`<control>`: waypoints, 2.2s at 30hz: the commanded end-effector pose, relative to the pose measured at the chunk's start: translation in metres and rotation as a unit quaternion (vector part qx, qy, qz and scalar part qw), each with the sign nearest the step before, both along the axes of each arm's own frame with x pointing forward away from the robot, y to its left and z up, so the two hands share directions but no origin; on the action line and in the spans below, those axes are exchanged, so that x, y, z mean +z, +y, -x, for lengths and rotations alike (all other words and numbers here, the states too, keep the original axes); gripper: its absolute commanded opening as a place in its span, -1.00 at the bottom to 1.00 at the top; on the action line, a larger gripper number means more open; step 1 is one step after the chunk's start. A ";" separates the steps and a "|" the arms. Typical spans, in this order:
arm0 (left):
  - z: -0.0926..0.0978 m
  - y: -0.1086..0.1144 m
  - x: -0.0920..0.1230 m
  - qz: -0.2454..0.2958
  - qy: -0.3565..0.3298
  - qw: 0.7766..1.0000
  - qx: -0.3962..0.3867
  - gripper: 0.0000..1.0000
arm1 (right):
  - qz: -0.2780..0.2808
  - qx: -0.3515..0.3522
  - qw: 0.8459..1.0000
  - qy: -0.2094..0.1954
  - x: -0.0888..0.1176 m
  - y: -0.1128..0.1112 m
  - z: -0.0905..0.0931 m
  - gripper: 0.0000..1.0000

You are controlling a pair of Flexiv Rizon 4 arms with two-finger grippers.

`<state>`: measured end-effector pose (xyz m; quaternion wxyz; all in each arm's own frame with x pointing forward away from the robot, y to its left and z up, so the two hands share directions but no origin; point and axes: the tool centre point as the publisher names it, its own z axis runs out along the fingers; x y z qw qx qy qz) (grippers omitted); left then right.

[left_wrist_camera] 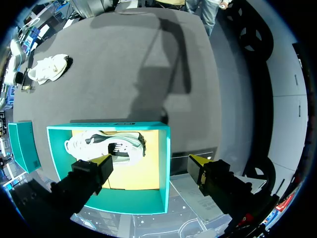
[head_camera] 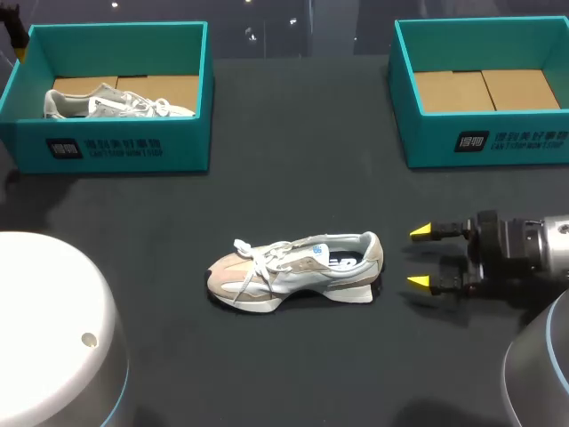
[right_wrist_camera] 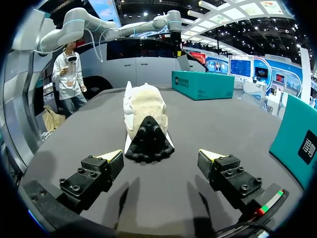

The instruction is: Take the shoe out of the shoebox, open the shoe tongue, remove and reinsert the insole, then place the shoe into the shoebox

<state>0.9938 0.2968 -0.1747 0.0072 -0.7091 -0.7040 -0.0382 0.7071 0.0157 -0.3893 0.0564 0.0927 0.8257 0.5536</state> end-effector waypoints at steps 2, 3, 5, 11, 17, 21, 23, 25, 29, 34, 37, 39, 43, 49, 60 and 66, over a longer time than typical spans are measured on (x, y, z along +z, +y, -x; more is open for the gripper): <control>0.000 0.000 0.000 -0.001 0.001 1.000 -0.001 1.00 | -0.003 0.005 1.000 0.001 -0.007 0.012 -0.004 1.00; 0.000 0.000 0.000 -0.001 0.001 1.000 -0.001 1.00 | -0.003 0.006 1.000 0.002 -0.008 0.014 -0.003 1.00; 0.000 0.000 0.000 -0.001 0.001 1.000 -0.001 1.00 | -0.002 0.007 1.000 0.003 -0.009 0.017 -0.003 1.00; 0.000 0.000 0.000 -0.001 0.001 1.000 -0.001 1.00 | -0.005 0.011 1.000 0.004 -0.009 0.028 0.000 1.00; 0.000 0.000 0.000 -0.001 0.001 1.000 -0.001 1.00 | -0.002 0.018 1.000 0.003 -0.009 0.041 0.002 1.00; 0.000 0.000 0.000 -0.001 0.001 1.000 -0.001 1.00 | -0.003 0.019 1.000 0.002 -0.009 0.046 0.003 1.00; 0.000 0.000 0.000 -0.001 0.001 1.000 -0.001 1.00 | -0.003 0.020 1.000 0.002 -0.009 0.049 0.003 1.00; 0.000 0.000 0.000 -0.001 0.001 1.000 -0.001 1.00 | -0.003 0.020 1.000 0.002 -0.009 0.052 0.004 1.00; 0.000 0.000 0.000 -0.001 0.001 1.000 -0.001 1.00 | -0.002 0.021 1.000 0.000 -0.009 0.057 0.004 1.00; 0.000 0.000 0.000 -0.001 0.001 1.000 -0.001 1.00 | -0.003 0.020 1.000 -0.003 -0.009 0.064 0.003 1.00; 0.000 0.000 0.000 -0.001 0.001 1.000 -0.001 1.00 | -0.004 0.021 1.000 -0.004 -0.009 0.067 0.002 1.00; 0.000 0.000 0.000 -0.001 0.001 1.000 -0.001 1.00 | -0.005 0.021 1.000 -0.006 -0.009 0.070 0.001 1.00; 0.000 0.000 0.000 -0.001 0.001 1.000 -0.001 1.00 | -0.007 0.023 1.000 -0.007 -0.009 0.074 0.000 1.00; 0.000 0.000 0.000 -0.001 0.001 1.000 -0.001 1.00 | -0.007 0.026 1.000 -0.009 -0.010 0.080 -0.001 1.00; 0.000 0.000 0.000 -0.001 0.001 1.000 -0.001 1.00 | -0.004 0.034 0.999 -0.011 -0.012 0.090 0.001 1.00; 0.000 0.000 0.000 -0.001 0.001 1.000 -0.001 1.00 | -0.005 0.039 0.999 -0.011 -0.014 0.095 0.003 1.00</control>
